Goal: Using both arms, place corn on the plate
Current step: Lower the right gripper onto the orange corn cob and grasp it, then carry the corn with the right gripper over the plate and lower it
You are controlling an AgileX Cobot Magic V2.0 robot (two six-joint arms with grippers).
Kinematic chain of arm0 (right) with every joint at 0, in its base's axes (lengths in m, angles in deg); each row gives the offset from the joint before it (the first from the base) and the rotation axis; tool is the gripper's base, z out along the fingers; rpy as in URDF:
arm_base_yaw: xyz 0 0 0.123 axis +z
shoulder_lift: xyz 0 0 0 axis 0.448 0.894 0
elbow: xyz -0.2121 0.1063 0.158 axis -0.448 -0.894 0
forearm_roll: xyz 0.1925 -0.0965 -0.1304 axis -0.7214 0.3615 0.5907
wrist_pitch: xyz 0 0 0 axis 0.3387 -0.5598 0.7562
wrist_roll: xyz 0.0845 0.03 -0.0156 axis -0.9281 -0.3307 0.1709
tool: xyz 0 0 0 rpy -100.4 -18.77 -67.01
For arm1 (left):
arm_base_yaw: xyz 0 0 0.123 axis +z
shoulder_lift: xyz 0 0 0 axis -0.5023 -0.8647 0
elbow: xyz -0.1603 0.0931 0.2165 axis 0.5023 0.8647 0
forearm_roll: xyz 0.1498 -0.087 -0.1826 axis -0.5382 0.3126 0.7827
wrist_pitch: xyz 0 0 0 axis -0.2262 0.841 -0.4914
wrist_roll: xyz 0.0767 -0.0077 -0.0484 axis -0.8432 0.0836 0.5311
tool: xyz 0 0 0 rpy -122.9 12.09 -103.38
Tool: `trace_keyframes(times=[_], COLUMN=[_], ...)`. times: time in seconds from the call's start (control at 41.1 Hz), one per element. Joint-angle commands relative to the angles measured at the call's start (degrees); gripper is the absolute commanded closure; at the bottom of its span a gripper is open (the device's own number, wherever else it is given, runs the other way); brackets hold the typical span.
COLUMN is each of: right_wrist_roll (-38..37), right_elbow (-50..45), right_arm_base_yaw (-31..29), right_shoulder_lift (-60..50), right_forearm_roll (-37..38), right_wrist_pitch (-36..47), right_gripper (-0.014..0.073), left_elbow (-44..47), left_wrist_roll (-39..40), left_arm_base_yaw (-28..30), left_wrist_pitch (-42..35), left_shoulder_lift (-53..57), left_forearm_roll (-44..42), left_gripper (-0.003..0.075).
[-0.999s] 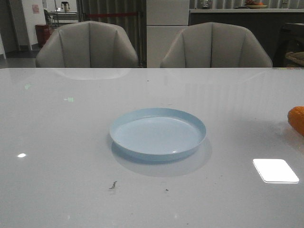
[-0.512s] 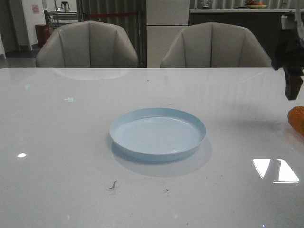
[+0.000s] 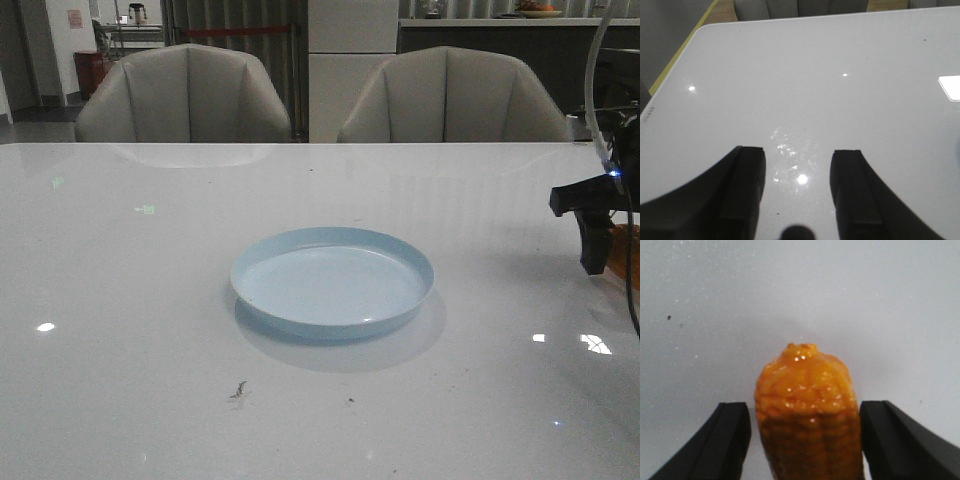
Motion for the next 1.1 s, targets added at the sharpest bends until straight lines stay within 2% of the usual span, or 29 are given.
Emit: trace_keyframes(times=[0.0, 0.122, 0.171, 0.292, 0.414, 0.682, 0.901, 1.072], right_wrist_roll=[-0.04, -0.01, 0.49, 2.74, 5.62, 6.48, 6.48, 6.48], right_elbow=[1.74, 1.85, 2.57, 6.52, 14.39, 27.39, 28.18, 28.18], right_arm_base_yaw=[-0.35, -0.35, -0.35, 0.03, 1.72, 11.39, 22.48, 28.38], right_shoulder_lift=[-2.89, -2.89, -2.94, -2.98, -2.98, -2.98, -2.24, 0.57], right_forearm_roll=[0.54, 0.77, 0.83, 0.83, 0.33, -0.37, -0.41, -2.46], right_wrist_pitch=[1.7, 1.82, 1.43, -1.0, -5.48, -9.05, -8.92, -8.66], right_gripper=[0.0146, 0.0302, 0.033, 0.0328, 0.0328, 0.0328, 0.0328, 0.0328], left_elbow=[-1.74, -1.74, -1.74, -1.74, -1.74, -1.74, -1.74, -1.74], left_wrist_roll=[0.03, 0.03, 0.03, 0.03, 0.03, 0.03, 0.03, 0.03], left_arm_base_yaw=[-0.06, -0.06, -0.06, -0.06, -0.06, -0.06, -0.06, -0.06], left_wrist_pitch=[-4.26, -4.26, -4.26, -4.26, -4.26, -4.26, -4.26, -4.26], left_shoulder_lift=[0.62, 0.62, 0.62, 0.62, 0.62, 0.62, 0.62, 0.62], left_forearm_roll=[0.38, 0.38, 0.38, 0.38, 0.38, 0.38, 0.38, 0.38], left_gripper=[0.0344, 0.0344, 0.0344, 0.0344, 0.0344, 0.0344, 0.0344, 0.0344])
